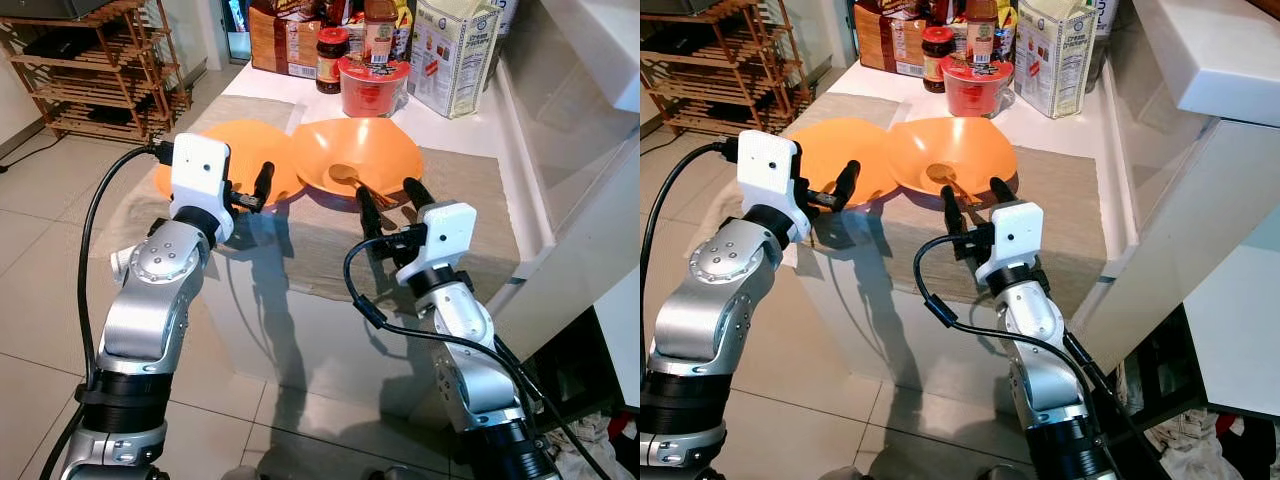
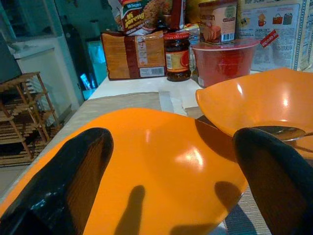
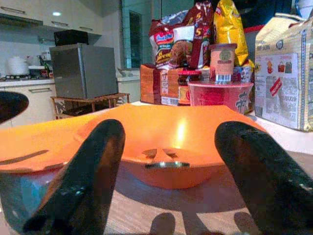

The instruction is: Setting the table

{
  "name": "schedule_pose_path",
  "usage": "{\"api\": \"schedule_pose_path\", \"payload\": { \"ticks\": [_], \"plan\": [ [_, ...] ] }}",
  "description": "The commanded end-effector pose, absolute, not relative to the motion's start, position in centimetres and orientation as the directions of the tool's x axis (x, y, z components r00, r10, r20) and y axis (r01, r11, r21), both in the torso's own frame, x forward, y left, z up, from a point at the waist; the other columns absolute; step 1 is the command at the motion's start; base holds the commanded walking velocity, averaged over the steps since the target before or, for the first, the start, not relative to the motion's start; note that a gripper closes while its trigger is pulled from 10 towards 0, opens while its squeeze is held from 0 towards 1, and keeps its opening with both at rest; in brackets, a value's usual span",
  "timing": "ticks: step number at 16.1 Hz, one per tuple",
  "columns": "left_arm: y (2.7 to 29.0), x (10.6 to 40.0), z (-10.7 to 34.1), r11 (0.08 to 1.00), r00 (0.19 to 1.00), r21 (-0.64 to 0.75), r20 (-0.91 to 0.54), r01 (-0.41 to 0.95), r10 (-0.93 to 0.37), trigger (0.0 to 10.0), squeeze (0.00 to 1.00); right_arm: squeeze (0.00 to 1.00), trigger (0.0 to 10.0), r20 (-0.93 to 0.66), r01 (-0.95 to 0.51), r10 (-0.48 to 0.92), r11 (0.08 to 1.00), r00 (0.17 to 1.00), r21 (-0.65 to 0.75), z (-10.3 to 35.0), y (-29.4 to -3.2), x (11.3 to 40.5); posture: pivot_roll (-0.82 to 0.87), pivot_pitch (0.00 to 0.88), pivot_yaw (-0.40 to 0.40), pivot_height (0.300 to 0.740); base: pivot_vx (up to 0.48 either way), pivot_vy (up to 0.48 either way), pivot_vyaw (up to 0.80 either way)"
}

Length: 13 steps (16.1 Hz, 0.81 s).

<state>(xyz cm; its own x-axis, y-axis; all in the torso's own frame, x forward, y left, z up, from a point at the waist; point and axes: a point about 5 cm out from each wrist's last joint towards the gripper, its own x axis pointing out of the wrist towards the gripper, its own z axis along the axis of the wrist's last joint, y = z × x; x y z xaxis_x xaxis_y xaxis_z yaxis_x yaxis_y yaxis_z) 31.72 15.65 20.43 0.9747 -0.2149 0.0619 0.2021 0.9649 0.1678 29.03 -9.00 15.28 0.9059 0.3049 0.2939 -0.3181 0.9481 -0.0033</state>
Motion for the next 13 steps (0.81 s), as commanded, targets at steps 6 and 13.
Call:
{"api": "schedule_pose_path", "payload": {
  "ticks": [6,13],
  "plan": [
    [15.41,31.89,20.86,0.963,0.973,0.178,0.075,0.202,-0.218,10.0,0.00,0.00,0.0,0.296,-0.294,0.279,0.956,0.913,0.005,15.16,-9.32,29.07,0.02,0.037,-0.002,0.727,0.000,0.000,0.00],
    [15.11,32.09,20.88,0.961,0.971,0.177,0.074,0.212,-0.228,10.0,0.00,0.00,0.0,0.292,-0.283,0.269,0.959,0.918,0.006,15.09,-9.58,28.95,0.00,0.042,0.001,0.727,0.000,0.000,0.00]
  ]
}}
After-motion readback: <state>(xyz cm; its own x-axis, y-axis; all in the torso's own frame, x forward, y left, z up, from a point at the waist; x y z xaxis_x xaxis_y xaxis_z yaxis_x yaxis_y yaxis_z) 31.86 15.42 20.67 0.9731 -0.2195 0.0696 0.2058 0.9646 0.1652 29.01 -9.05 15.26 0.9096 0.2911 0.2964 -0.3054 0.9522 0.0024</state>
